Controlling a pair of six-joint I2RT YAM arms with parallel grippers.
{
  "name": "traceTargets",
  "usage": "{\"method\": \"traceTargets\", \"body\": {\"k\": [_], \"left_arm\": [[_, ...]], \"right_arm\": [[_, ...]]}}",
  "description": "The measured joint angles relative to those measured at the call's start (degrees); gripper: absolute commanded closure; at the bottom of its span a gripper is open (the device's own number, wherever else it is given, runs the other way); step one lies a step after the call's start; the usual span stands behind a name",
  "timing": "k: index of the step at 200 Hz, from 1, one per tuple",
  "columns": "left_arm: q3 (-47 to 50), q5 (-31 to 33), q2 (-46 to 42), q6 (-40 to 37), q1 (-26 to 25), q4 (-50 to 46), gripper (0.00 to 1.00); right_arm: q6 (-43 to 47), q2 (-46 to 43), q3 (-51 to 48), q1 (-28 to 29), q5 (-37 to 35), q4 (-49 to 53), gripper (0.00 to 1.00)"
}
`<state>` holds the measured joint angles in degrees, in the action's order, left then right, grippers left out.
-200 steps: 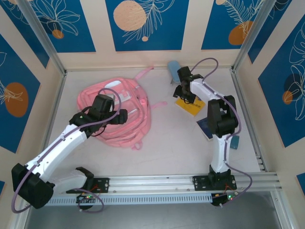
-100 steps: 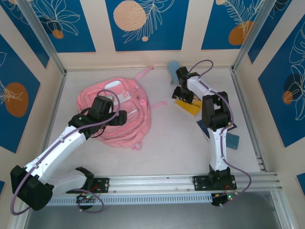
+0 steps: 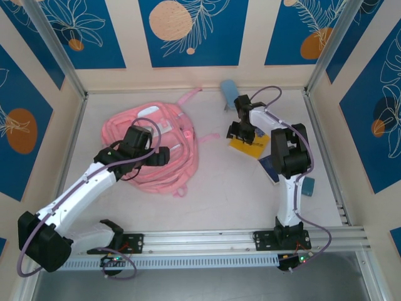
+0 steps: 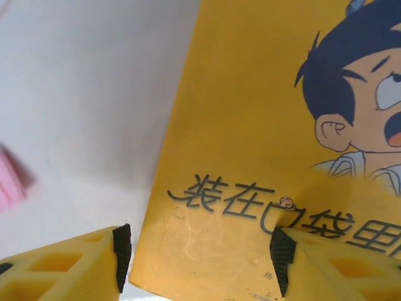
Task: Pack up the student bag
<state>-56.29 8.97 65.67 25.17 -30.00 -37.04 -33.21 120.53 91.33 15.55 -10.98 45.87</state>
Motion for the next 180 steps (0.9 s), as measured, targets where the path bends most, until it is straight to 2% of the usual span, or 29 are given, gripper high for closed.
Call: {"method": "traceTargets", "body": {"k": [58,138,160,180], "left_arm": [[0.0,-2.0,1.4,0.1,0.0,0.2,0.00],[-0.2,-6.2,4.8,2.1,0.0,2.0,0.00],[-0.9,-8.4,6.8,2.7,0.0,2.5,0.01],[-1.7,-11.3,8.5,3.2,0.0,3.6,0.05]], "right_arm": [[0.0,-9.5,-14.2,5.4,2.3,-3.7,0.37],[-3.9,-21.3,-29.4,22.6,7.6,-4.4,0.38],[-4.7,-23.8,-30.6,23.8,8.2,-2.3,0.37],[-5.6,-28.7,-30.8,22.5,6.0,-0.6,0.36]]}}
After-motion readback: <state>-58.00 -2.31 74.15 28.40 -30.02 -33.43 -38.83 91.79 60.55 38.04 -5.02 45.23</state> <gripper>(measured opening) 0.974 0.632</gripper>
